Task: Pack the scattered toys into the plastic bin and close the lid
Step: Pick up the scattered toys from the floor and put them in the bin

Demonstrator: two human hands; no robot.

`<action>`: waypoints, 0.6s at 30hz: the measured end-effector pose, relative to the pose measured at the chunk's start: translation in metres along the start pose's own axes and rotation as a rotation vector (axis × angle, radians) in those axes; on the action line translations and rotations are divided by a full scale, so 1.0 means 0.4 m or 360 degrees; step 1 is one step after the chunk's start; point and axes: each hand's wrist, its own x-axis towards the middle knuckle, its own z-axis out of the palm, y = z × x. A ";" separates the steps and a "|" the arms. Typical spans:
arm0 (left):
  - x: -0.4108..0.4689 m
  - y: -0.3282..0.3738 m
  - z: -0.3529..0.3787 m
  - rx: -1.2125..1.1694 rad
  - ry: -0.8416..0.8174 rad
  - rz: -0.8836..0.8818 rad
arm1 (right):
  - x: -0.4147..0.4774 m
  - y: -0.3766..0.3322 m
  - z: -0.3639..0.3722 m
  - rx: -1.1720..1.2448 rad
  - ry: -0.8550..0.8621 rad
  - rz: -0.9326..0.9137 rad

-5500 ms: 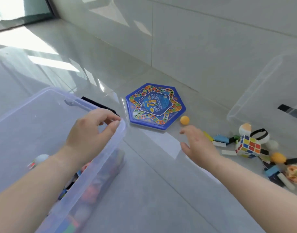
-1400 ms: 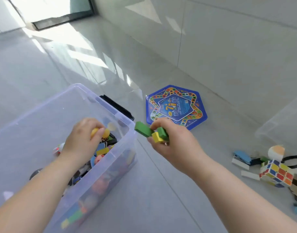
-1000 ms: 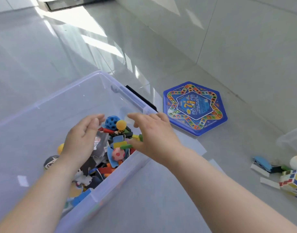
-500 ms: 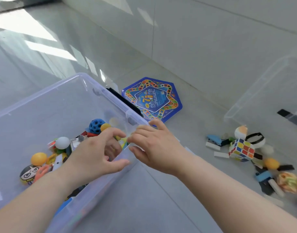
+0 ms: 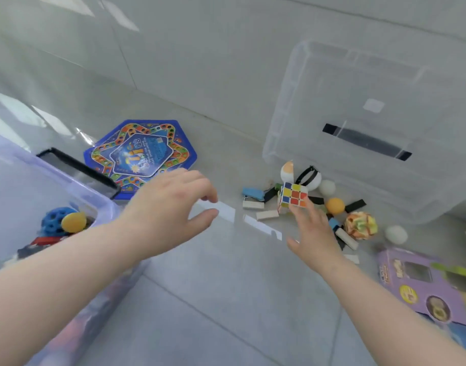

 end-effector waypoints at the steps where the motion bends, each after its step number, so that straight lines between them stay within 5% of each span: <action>1: 0.026 0.021 0.040 -0.0094 -0.0129 -0.0084 | 0.015 0.021 0.001 -0.0019 0.0009 0.0030; 4: 0.078 0.049 0.190 -0.0194 -0.0586 -0.0342 | 0.076 0.046 -0.012 -0.0070 -0.0006 0.0028; 9: 0.104 0.029 0.328 -0.0072 -0.0957 -0.0364 | 0.168 0.036 -0.028 -0.0099 -0.0111 -0.0128; 18: 0.249 -0.016 0.403 0.0088 -0.0807 -0.0435 | 0.103 0.084 0.059 -0.0034 -0.0175 -0.0048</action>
